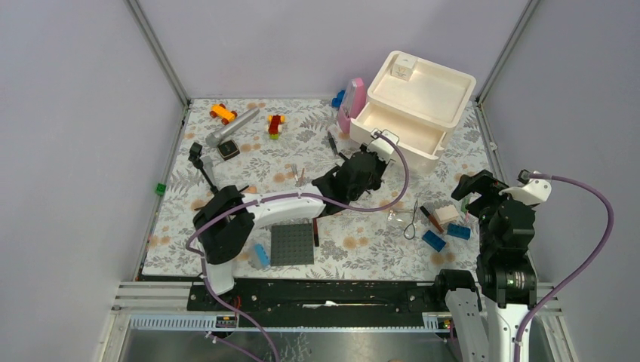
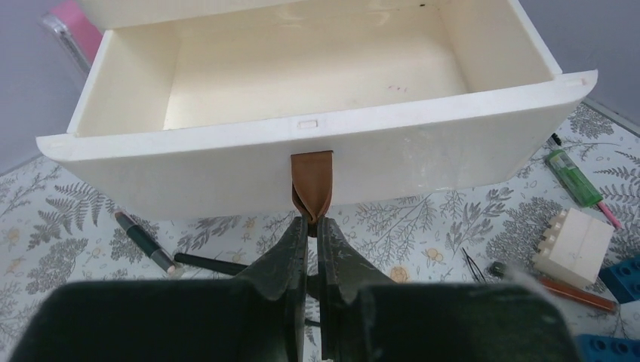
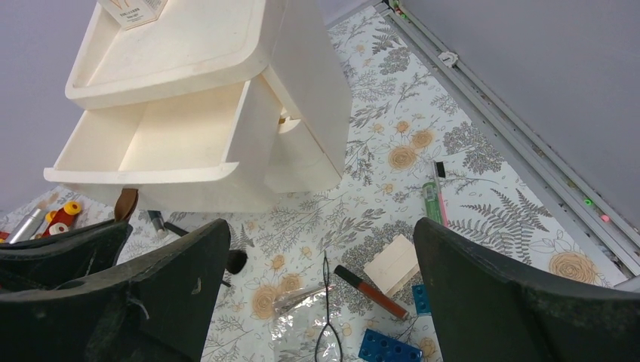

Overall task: Organize the makeup
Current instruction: Open the drawer in the storage box.

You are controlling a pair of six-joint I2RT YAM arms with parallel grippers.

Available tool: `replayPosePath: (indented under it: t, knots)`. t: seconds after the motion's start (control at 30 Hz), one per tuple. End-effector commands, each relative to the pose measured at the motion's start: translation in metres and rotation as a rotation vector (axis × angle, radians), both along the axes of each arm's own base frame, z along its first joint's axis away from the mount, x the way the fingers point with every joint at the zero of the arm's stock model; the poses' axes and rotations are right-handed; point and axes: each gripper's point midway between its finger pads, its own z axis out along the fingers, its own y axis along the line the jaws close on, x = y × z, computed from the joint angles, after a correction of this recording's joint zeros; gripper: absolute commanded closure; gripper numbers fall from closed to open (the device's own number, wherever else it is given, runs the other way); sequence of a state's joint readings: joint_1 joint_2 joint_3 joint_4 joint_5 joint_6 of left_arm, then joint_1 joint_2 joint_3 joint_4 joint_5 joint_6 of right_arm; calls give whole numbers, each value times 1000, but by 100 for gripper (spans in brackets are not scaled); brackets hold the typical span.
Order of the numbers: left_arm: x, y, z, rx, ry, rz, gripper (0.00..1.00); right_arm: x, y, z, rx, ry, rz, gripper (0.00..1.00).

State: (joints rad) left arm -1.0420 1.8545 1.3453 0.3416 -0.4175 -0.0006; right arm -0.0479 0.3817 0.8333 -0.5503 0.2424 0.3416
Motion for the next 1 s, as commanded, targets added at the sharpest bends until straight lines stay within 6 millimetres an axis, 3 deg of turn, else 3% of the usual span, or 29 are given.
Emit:
replayPosePath:
  t: [0.0,0.43,0.8,0.83,0.87,0.9,0.97]
  knots:
    - [-21,9,21,-47,1,2,100,-1,3,11,14,-25,10,2]
    - [-50,10,13,-29,42,-39,100,1,4,-1,44,34,4,2]
    - [-66,27,9,-35,84,-32,100,4,2,-14,55,99,-14,2]
    - [-66,28,8,-31,91,-32,91,4,2,-14,56,103,-14,2]
    - [-67,29,8,-31,96,-27,73,5,2,-15,58,105,-14,2]
    - [-67,29,8,-29,102,-23,62,5,2,-15,61,108,-14,2]
    - [-67,31,8,-25,115,-17,46,7,2,-16,66,117,-15,2]
